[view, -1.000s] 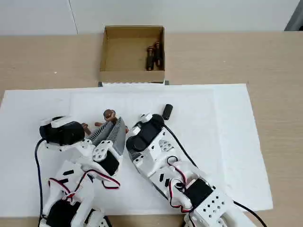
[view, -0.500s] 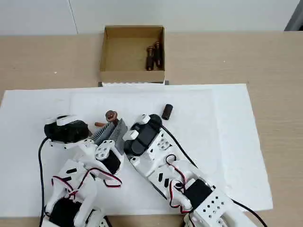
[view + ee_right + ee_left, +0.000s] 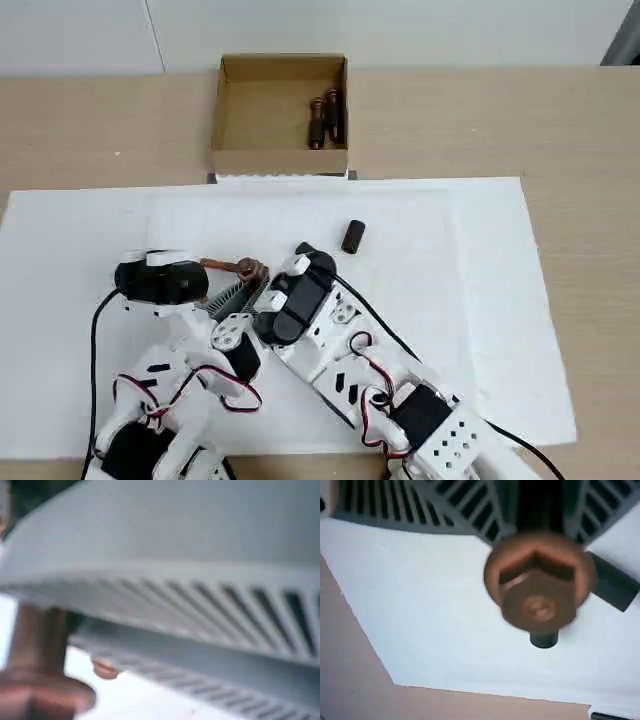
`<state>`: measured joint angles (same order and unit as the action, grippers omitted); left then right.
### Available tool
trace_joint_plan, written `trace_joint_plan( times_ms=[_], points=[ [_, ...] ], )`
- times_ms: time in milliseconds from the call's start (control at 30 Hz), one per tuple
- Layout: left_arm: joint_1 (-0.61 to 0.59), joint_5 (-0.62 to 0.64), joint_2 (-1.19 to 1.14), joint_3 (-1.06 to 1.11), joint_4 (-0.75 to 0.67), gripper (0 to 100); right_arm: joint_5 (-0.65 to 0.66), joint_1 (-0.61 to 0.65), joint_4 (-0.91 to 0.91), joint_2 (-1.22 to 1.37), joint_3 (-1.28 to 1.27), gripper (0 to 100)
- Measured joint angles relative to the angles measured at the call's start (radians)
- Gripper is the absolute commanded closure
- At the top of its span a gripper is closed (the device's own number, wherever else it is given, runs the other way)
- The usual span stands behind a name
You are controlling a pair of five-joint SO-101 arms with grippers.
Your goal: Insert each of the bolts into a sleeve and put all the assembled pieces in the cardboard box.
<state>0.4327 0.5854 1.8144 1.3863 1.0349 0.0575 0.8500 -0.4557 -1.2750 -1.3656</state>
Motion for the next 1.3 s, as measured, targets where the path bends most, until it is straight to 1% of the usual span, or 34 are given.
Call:
trace_joint_plan(
  times_ms=[67,100,200,267,300,467,633,800,933,1000,1100,1133,1167,1300],
  points=[
    [0.002,-0.011,0.0,-0.002,0.0,98,0.0,0.0,0.0,0.0,0.0,99.5],
    [0.002,-0.015,0.0,-0.002,0.0,96,0.0,0.0,0.0,0.0,0.0,99.5],
    [0.002,-0.02,0.0,-0.002,0.002,84,0.0,0.0,0.0,0.0,0.0,99.5],
    [0.002,-0.028,0.0,-0.002,0.002,78,0.0,0.0,0.0,0.0,0.0,99.5],
    [0.002,-0.028,0.0,-0.002,0.002,76,0.0,0.0,0.0,0.0,0.0,99.5],
    [-0.025,-0.032,0.0,0.0,0.008,76,0.0,0.002,0.0,0.0,-0.002,99.5],
    [-0.08,-0.084,-0.008,0.006,0.018,76,0.003,0.009,0.002,-0.017,-0.02,99.5],
    [-0.106,-0.114,-0.008,-0.014,0.018,76,0.003,0.014,0.002,-0.018,-0.02,99.5],
    [-0.106,-0.117,-0.008,-0.06,0.018,80,0.003,0.014,0.002,-0.018,-0.02,99.5],
    [-0.106,-0.117,-0.008,-0.084,0.018,86,0.003,0.014,0.002,-0.018,-0.02,99.5],
    [-0.106,-0.117,-0.008,-0.126,0.018,98,0.003,0.014,0.002,-0.018,-0.02,99.5],
    [-0.106,-0.117,-0.008,-0.133,0.018,100,0.003,0.014,0.002,-0.018,-0.02,99.5],
    [-0.106,-0.117,-0.008,-0.14,0.018,99,0.003,0.014,0.002,-0.018,-0.02,99.5],
    [-0.11,-0.117,-0.008,-0.141,0.018,99,-0.002,-0.012,0.002,-0.018,-0.02,99.5]
  ],
)
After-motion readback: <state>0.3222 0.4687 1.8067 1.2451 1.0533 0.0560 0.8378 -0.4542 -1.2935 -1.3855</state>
